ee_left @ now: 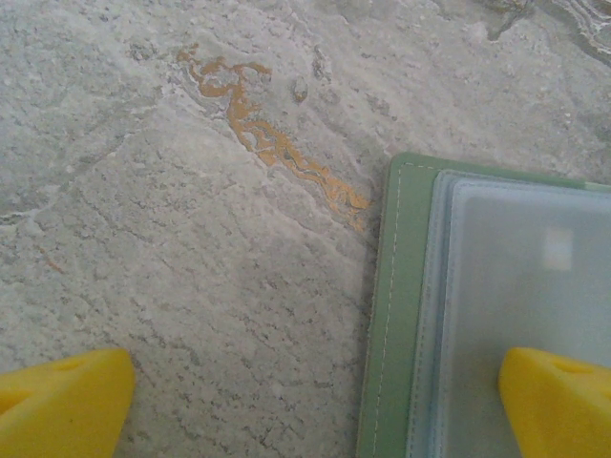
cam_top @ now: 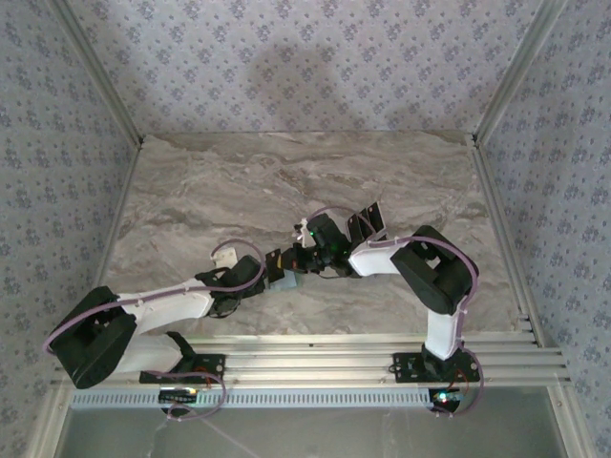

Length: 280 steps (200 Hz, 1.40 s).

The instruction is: Put the credit cards into the card holder

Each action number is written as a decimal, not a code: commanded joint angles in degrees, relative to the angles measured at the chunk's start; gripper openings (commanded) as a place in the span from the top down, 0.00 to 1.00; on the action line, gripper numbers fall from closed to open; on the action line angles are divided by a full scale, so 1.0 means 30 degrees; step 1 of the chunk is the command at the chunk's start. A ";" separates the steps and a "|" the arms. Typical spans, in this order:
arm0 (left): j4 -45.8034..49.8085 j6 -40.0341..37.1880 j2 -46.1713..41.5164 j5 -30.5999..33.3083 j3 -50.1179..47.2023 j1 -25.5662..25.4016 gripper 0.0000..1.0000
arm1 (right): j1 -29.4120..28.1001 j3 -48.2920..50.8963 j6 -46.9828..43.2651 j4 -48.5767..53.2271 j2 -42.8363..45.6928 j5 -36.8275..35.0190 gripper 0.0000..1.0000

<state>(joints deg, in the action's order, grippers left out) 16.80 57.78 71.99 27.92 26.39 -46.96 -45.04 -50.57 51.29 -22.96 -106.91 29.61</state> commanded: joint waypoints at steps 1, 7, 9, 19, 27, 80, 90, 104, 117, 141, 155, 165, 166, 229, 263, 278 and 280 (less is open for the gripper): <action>0.1606 -0.0041 0.0035 -0.0014 -0.0520 0.0082 0.02 | -0.0139 0.0053 0.0257 -0.0372 -0.0507 0.0224 1.00; 0.1608 -0.0026 0.0032 -0.0017 -0.0523 0.0096 0.02 | -0.0163 0.0083 0.0249 -0.0401 -0.0565 0.0239 1.00; 0.1601 -0.0030 0.0029 -0.0019 -0.0532 0.0097 0.02 | -0.0164 0.0086 0.0248 -0.0403 -0.0571 0.0239 1.00; 0.1585 -0.0041 0.0043 -0.0004 -0.0533 0.0093 0.02 | -0.0171 0.0123 0.0260 -0.0431 -0.0632 0.0245 1.00; 0.1608 -0.0041 0.0053 0.0006 -0.0538 0.0071 0.02 | -0.0168 0.0171 0.0270 -0.0461 -0.0661 0.0239 1.00; 0.1575 -0.0012 0.0057 -0.0013 -0.0521 0.0094 0.02 | -0.0288 0.0550 0.0302 -0.0623 -0.0742 0.0268 1.00; 0.1568 -0.0012 0.0085 0.0003 -0.0534 0.0078 0.02 | -0.0339 0.0619 0.0354 -0.0694 -0.0775 0.0268 1.00; 0.1579 -0.0012 0.0087 -0.0017 -0.0508 0.0081 0.02 | -0.0423 0.0783 0.0395 -0.0798 -0.0772 0.0246 1.00; 0.1571 -0.0012 0.0087 -0.0012 -0.0508 0.0096 0.02 | -0.0485 0.0924 0.0475 -0.0936 -0.0809 0.0244 1.00; 0.1581 -0.0012 0.0087 -0.0010 -0.0519 0.0074 0.02 | -0.0599 0.1088 0.0631 -0.1189 -0.0950 0.0298 1.00; 0.1562 -0.0012 0.0079 -0.0017 -0.0532 0.0093 0.02 | -0.0675 0.1079 0.0702 -0.1266 -0.1067 0.0283 1.00; 0.1596 -0.0012 0.0087 -0.0010 -0.0528 0.0080 0.02 | -0.0737 0.1061 0.0768 -0.1362 -0.1155 0.0297 1.00; 0.1602 -0.0026 0.0087 -0.0015 -0.0517 0.0088 0.02 | -0.0743 0.1062 0.0772 -0.1366 -0.1172 0.0297 1.00; 0.1637 -0.0012 -0.0001 0.0007 -0.0563 0.0078 0.02 | -0.0838 0.1107 0.1159 -0.1399 -0.1393 -0.0073 1.00; 0.1898 0.0018 -0.0202 0.0067 -0.0447 0.0095 0.02 | -0.0833 0.1177 0.1412 -0.1374 -0.1555 -0.0188 1.00; 0.2579 0.0043 -0.0835 0.0521 -0.0160 0.0097 0.01 | -0.0862 0.1207 0.1459 -0.1312 -0.1642 -0.0202 1.00; 0.2656 0.0046 -0.1001 0.0584 -0.0119 0.0089 0.01 | -0.0866 0.1195 0.1466 -0.1311 -0.1653 -0.0223 1.00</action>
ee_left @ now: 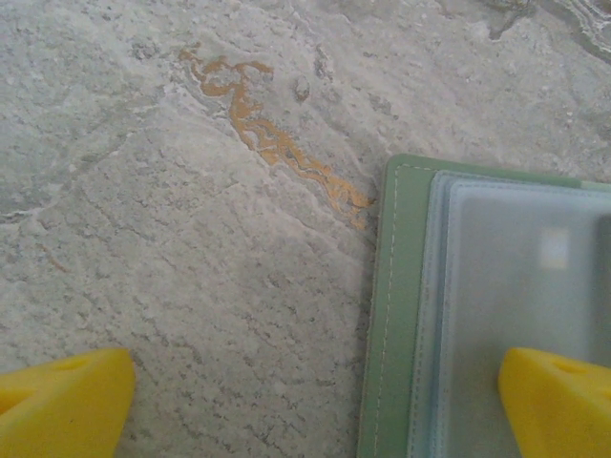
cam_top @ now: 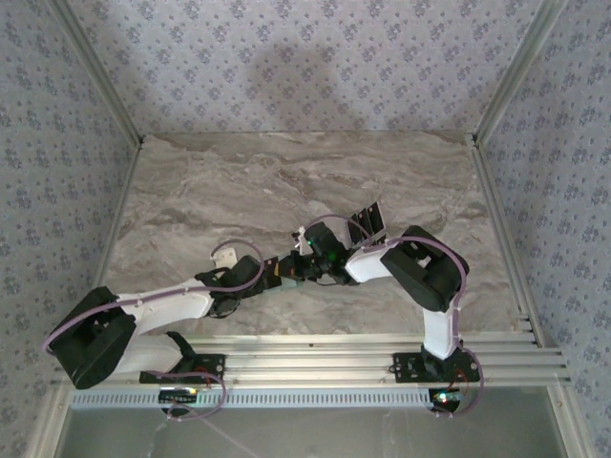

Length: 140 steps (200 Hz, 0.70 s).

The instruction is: Put the credit cards into the card holder

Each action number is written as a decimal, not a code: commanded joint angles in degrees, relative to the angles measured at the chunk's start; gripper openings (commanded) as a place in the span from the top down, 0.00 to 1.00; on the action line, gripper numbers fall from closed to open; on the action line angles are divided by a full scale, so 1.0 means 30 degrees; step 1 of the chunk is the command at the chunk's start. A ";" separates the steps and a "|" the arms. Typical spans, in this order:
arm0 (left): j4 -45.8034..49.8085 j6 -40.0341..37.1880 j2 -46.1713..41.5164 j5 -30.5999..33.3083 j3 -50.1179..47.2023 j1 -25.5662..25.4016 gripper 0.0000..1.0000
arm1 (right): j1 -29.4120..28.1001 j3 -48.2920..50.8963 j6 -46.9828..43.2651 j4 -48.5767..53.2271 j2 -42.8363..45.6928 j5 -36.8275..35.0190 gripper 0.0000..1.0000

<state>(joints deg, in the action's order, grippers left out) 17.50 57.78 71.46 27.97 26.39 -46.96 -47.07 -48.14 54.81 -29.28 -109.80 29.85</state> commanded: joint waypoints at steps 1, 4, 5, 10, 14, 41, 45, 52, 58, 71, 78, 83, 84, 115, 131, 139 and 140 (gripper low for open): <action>0.2500 0.0061 -0.0897 0.0589 -0.0123 0.0078 0.01 | -0.0174 0.0394 0.0299 0.0794 -0.0694 -0.0292 1.00; 0.2691 0.0089 -0.1103 0.0695 -0.0092 0.0087 0.01 | -0.0187 0.0401 0.0305 0.0820 -0.0721 -0.0304 1.00; 0.2751 0.0097 -0.1168 0.0755 -0.0065 0.0092 0.01 | -0.0188 0.0402 0.0305 0.0822 -0.0723 -0.0322 1.00; 0.3030 0.0156 -0.1523 0.0931 -0.0017 0.0139 0.01 | -0.0167 0.0401 0.0329 0.0824 -0.0766 -0.0313 1.00; 0.3254 0.0213 -0.1842 0.1066 0.0013 0.0176 0.01 | -0.0182 0.0384 0.0323 0.0824 -0.0802 -0.0327 1.00; 0.4568 0.0662 -0.3513 0.1606 0.0023 0.0602 0.00 | -0.0166 0.0258 0.0329 0.1028 -0.0913 -0.0421 1.00; 0.4660 0.0725 -0.3646 0.1606 -0.0032 0.0688 0.00 | -0.0164 0.0280 0.0322 0.1043 -0.0923 -0.0407 1.00; 0.4785 0.0798 -0.3721 0.1602 -0.0092 0.0843 0.00 | -0.0163 0.0246 0.0333 0.1091 -0.0946 -0.0403 1.00; 0.4856 0.0818 -0.3701 0.1551 -0.0147 0.0958 0.00 | -0.0165 0.0237 0.0321 0.1103 -0.0966 -0.0419 1.00; 0.4828 0.0923 -0.3484 0.1461 -0.0307 0.1110 0.00 | -0.0173 0.0210 0.0323 0.1173 -0.0982 -0.0468 1.00; 0.4777 0.0956 -0.3321 0.1395 -0.0349 0.1131 0.00 | -0.0195 0.0209 0.0309 0.1204 -0.0988 -0.0464 1.00; 0.4729 0.1007 -0.3151 0.1345 -0.0403 0.1171 0.00 | -0.0205 0.0196 0.0333 0.1233 -0.0998 -0.0457 1.00; 0.4722 0.1025 -0.3115 0.1343 -0.0411 0.1176 0.00 | -0.0212 0.0197 0.0334 0.1248 -0.0993 -0.0456 1.00; 0.3978 0.1103 -0.2214 0.0947 -0.0638 0.1157 0.01 | -0.0262 -0.0077 0.0207 0.1699 -0.1018 -0.0485 1.00; 0.3599 0.1087 -0.1760 0.0758 -0.0779 0.1179 0.01 | -0.0328 -0.0351 0.0114 0.2071 -0.1102 -0.0457 1.00; 0.3392 0.1071 -0.1577 0.0672 -0.0827 0.1178 0.01 | -0.0361 -0.0457 0.0089 0.2211 -0.1150 -0.0445 1.00; 0.3365 0.1057 -0.1566 0.0641 -0.0842 0.1180 0.01 | -0.0363 -0.0482 0.0095 0.2220 -0.1157 -0.0451 1.00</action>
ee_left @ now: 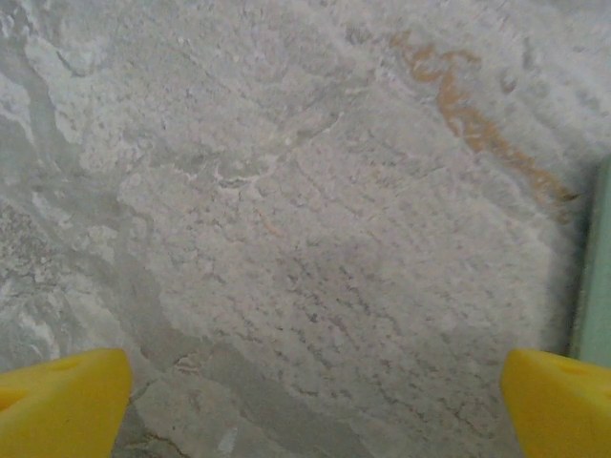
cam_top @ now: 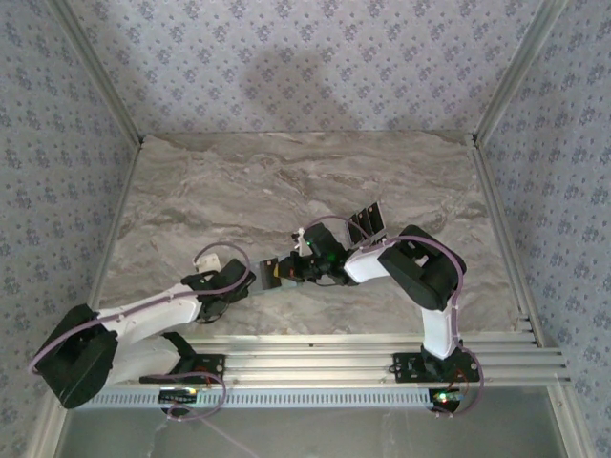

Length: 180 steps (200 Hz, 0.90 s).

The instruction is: Put the credit cards into the card holder

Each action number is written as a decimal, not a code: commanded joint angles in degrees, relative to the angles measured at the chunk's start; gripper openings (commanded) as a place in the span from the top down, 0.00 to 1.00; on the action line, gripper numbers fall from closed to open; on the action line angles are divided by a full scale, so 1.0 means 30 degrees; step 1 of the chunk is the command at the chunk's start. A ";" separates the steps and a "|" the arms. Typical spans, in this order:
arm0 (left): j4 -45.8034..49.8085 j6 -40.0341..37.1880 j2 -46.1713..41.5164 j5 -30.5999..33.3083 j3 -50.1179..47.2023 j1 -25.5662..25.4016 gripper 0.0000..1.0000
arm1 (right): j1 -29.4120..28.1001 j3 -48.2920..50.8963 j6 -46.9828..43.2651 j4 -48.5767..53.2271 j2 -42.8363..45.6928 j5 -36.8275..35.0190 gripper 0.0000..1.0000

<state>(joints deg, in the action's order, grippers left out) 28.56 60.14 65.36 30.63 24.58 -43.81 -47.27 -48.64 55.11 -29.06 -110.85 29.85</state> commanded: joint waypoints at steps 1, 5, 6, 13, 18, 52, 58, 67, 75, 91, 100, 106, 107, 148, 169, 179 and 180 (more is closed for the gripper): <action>-0.0364 0.0293 0.0502 -0.0264 -0.0245 0.0131 0.01 | -0.0313 -0.0326 -0.0034 0.2167 -0.0811 -0.0454 1.00; -0.0454 0.0233 0.0589 -0.0328 -0.0278 0.0130 0.01 | -0.0342 -0.0385 -0.0042 0.2222 -0.0836 -0.0449 1.00; -0.0475 0.0230 0.0607 -0.0333 -0.0295 0.0130 0.01 | -0.0350 -0.0406 -0.0036 0.2248 -0.0840 -0.0453 1.00; -0.0627 0.0227 0.0731 -0.0411 -0.0337 0.0130 0.01 | -0.0405 -0.0524 -0.0063 0.2352 -0.0895 -0.0436 1.00; -0.0709 0.0227 0.0819 -0.0456 -0.0368 0.0124 0.01 | -0.0431 -0.0618 -0.0107 0.2430 -0.0928 -0.0424 1.00; -0.1220 0.0167 0.1082 -0.0707 -0.0572 0.0130 0.02 | -0.0679 -0.1296 -0.0265 0.3055 -0.1206 -0.0455 1.00; -0.1255 0.0141 0.1087 -0.0760 -0.0575 0.0130 0.02 | -0.0734 -0.1412 -0.0293 0.3161 -0.1250 -0.0436 1.00; -0.1365 0.0137 0.1108 -0.0804 -0.0604 0.0116 0.02 | -0.0796 -0.1612 -0.0326 0.3334 -0.1353 -0.0426 1.00; -0.1412 0.0124 0.1122 -0.0832 -0.0632 0.0112 0.02 | -0.0841 -0.1783 -0.0403 0.3534 -0.1422 -0.0368 1.00; -0.1433 0.0139 0.1076 -0.0817 -0.0656 0.0126 0.02 | -0.0860 -0.1980 -0.0635 0.3966 -0.1289 -0.0289 0.89; -0.1473 0.0157 0.1052 -0.0860 -0.0692 0.0106 0.02 | -0.0805 -0.2008 -0.0889 0.4248 -0.0996 -0.0335 0.81; -0.1490 0.0168 0.1059 -0.0861 -0.0707 0.0131 0.02 | -0.0787 -0.2045 -0.1058 0.4563 -0.0746 -0.0346 0.75; -0.1491 0.0154 0.1047 -0.0863 -0.0715 0.0131 0.02 | -0.0763 -0.2041 -0.1116 0.4620 -0.0707 -0.0357 0.75; -0.1581 0.0191 0.0830 -0.0910 -0.0839 0.0122 0.03 | -0.0309 -0.2485 -0.2875 0.7550 0.1456 -0.1060 0.53; -0.1638 0.0139 0.0734 -0.0952 -0.0895 0.0124 0.03 | -0.0173 -0.3051 -0.3838 0.9221 0.2142 -0.1640 0.53; -0.1668 0.0138 0.0710 -0.0938 -0.0912 0.0114 0.03 | -0.0163 -0.3426 -0.4291 1.0150 0.2252 -0.2116 0.54; -0.1667 0.0124 0.0711 -0.0931 -0.0920 0.0123 0.03 | -0.0143 -0.3479 -0.4344 1.0226 0.2257 -0.2165 0.54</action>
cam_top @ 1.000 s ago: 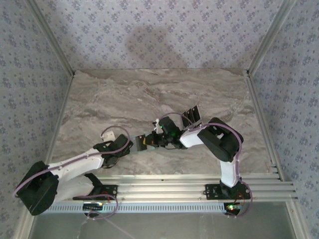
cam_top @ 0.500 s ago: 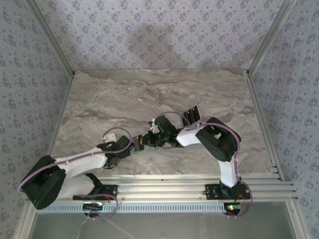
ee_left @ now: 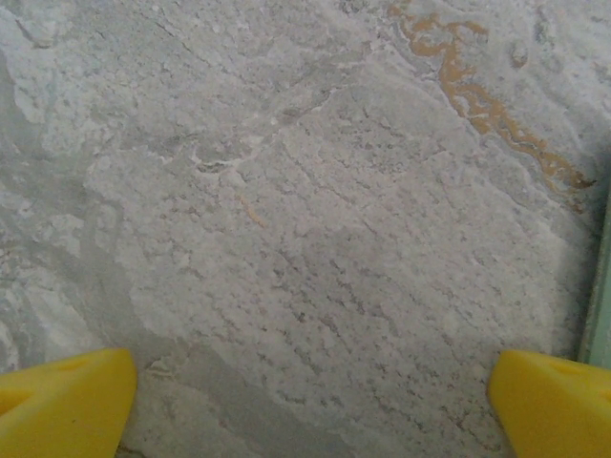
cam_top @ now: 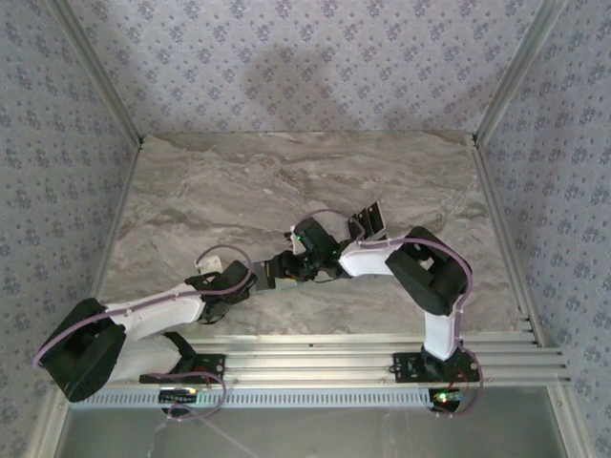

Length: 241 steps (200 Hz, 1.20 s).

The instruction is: Put the credit cards into the card holder

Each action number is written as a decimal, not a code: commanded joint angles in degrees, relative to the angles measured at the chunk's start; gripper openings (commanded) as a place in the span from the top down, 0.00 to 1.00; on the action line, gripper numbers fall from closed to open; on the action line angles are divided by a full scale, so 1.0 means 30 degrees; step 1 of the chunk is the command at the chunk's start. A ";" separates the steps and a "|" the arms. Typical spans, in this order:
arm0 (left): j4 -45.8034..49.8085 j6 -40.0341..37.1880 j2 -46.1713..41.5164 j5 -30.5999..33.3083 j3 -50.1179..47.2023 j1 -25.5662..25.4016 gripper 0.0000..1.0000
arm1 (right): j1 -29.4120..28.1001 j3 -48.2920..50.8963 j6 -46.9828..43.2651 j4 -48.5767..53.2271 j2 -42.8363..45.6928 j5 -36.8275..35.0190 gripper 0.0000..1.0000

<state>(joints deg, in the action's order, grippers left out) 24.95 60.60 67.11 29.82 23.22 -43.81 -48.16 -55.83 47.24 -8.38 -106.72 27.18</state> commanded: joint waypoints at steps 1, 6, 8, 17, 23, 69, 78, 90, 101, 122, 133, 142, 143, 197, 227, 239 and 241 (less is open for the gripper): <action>-0.0465 -0.0021 0.0129 -0.0672 -0.0486 0.0113 0.03 | 0.0151 -0.1123 -0.1776 0.3430 0.0882 -0.1316 0.54; -0.0505 -0.0018 0.0122 -0.0699 -0.0476 0.0114 0.03 | 0.0134 -0.1350 -0.2012 0.3901 0.0870 -0.1537 0.57; -0.0497 -0.0015 0.0106 -0.0695 -0.0490 0.0113 0.03 | 0.0135 -0.1430 -0.2089 0.4103 0.0844 -0.1627 0.58; -0.0523 -0.0014 0.0100 -0.0688 -0.0505 0.0131 0.03 | 0.0110 -0.1940 -0.2441 0.4978 0.0690 -0.2043 0.65; -0.0551 -0.0040 0.0073 -0.0694 -0.0519 0.0123 0.03 | 0.0085 -0.2259 -0.2650 0.5540 0.0505 -0.2282 0.72; -0.0670 -0.0051 -0.0015 -0.0698 -0.0644 0.0126 0.03 | -0.0320 -0.4005 -0.3377 0.7201 -0.1044 -0.2805 0.96; -0.0697 -0.0043 -0.0039 -0.0700 -0.0666 0.0117 0.03 | -0.0380 -0.4737 -0.3415 0.7324 -0.1292 -0.2885 0.97; -0.0721 -0.0079 -0.0046 -0.0709 -0.0695 0.0130 0.03 | -0.0502 -0.5048 -0.3460 0.7459 -0.1665 -0.2878 0.98; -0.0729 -0.0071 -0.0055 -0.0737 -0.0718 0.0119 0.03 | -0.0557 -0.5268 -0.3450 0.7510 -0.1957 -0.2860 0.98; -0.0798 -0.0130 -0.0074 -0.0727 -0.0739 0.0115 0.03 | -0.0689 -0.5607 -0.3445 0.7564 -0.2416 -0.2805 0.98; -0.0845 -0.0139 -0.0083 -0.0735 -0.0771 0.0105 0.03 | -0.0784 -0.5748 -0.3416 0.7607 -0.2640 -0.2815 0.98; -0.0875 -0.0147 -0.0069 -0.0758 -0.0768 0.0122 0.03 | -0.0858 -0.5908 -0.3414 0.7661 -0.2798 -0.2819 0.98; -0.0890 -0.0154 -0.0072 -0.0750 -0.0768 0.0127 0.03 | -0.0854 -0.5909 -0.3399 0.7659 -0.2832 -0.2804 0.98; -0.1051 -0.0164 0.0007 -0.0797 -0.0842 0.0108 0.03 | -0.1504 -0.6931 -0.3342 0.7911 -0.3736 -0.2589 0.98; -0.1081 -0.0212 0.0018 -0.0845 -0.0809 0.0109 0.03 | -0.1726 -0.7256 -0.3161 0.7799 -0.3963 -0.2440 0.98; -0.1080 -0.0190 0.0031 -0.0848 -0.0812 0.0131 0.03 | -0.1811 -0.7404 -0.3100 0.7770 -0.4058 -0.2353 0.98; -0.1080 -0.0190 0.0039 -0.0842 -0.0801 0.0131 0.03 | -0.1816 -0.7426 -0.3072 0.7751 -0.4072 -0.2293 0.98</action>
<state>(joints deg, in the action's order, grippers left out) 23.83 60.53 66.37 30.04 22.33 -43.81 -52.82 -76.27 38.04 13.58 -117.12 19.59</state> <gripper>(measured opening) 0.972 0.058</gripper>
